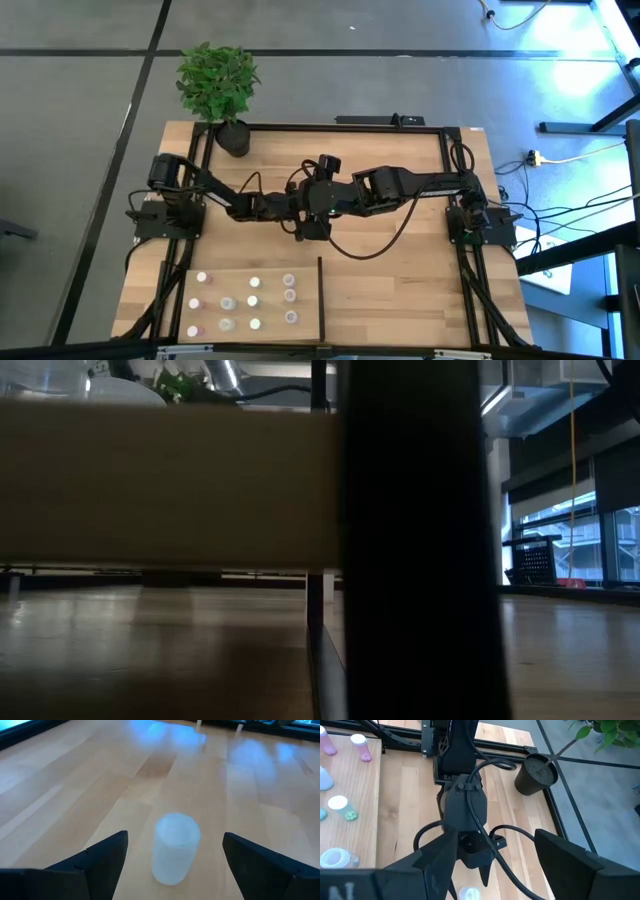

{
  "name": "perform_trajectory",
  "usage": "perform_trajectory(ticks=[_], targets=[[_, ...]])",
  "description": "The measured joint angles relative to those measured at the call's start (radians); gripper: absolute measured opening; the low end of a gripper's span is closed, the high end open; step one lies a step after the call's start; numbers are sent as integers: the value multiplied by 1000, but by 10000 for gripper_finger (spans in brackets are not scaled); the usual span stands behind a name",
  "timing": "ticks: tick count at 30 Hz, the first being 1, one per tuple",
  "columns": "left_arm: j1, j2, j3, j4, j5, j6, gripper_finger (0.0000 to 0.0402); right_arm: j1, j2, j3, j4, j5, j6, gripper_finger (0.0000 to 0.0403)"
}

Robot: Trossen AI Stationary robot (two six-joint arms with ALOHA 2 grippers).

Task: Pick and place medicine bottles onto shelf by color
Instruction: Put the white pill bottle on the shelf aligned with the other white pill bottles

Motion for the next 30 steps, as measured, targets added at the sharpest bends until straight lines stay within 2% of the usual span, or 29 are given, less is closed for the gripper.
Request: perform_trajectory(ticks=[9,13,30], targets=[[12,49,39,14,-1,0,319,0,0,0,3,0,0,265],[11,48,48,15,0,0,305,0,0,0,6,0,0,265],[9,48,48,-23,17,-1,174,0,0,0,7,0,0,265]])
